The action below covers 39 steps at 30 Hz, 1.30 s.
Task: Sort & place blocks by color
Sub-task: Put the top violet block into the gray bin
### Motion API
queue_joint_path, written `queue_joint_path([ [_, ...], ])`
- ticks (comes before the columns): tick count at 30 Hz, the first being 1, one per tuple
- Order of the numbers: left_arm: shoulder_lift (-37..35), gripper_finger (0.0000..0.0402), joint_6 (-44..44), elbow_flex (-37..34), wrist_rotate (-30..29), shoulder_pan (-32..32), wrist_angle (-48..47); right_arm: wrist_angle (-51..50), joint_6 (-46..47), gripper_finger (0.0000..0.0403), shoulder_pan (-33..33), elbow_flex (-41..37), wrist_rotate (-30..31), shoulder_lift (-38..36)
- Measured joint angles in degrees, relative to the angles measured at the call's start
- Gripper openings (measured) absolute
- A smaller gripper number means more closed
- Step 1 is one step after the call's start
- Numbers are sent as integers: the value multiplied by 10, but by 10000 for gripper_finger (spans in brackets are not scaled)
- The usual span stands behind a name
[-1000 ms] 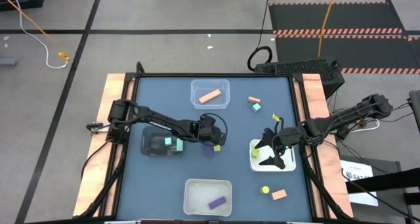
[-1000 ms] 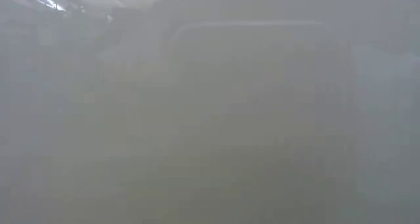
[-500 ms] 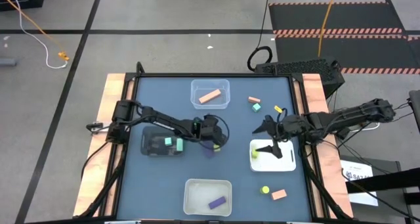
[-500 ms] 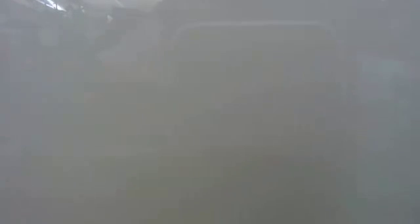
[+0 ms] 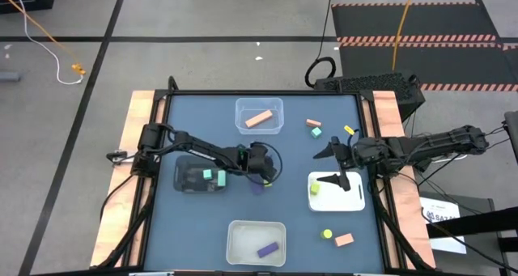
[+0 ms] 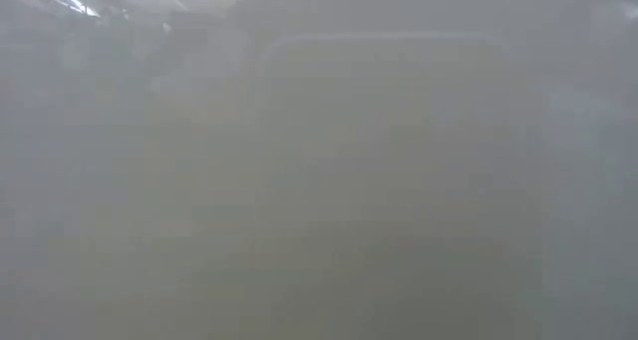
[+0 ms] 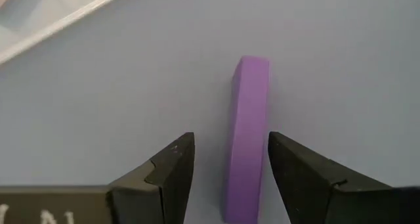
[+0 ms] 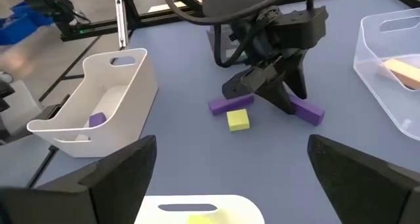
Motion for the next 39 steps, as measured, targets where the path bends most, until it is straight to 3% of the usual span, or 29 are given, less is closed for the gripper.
queue_joint_path([
  [5,0,167,-5,0,14,1,-23,0,-1,384,0,0,27,-1],
  [11,1,52,12,0,14,0,-13,0,1,384,0,0,41,-1],
  [17,-6,54,69,0,22,2,81,5,1,384,3,0,40,0],
  [25,-91,59,198,0,42,-1,203,70,6,384,3,0,43,5],
  [34,-225,61,351,1,4,-43,251,136,18,384,3,0,43,36],
  [39,-258,61,391,1,-3,-69,273,152,17,384,3,0,43,44],
])
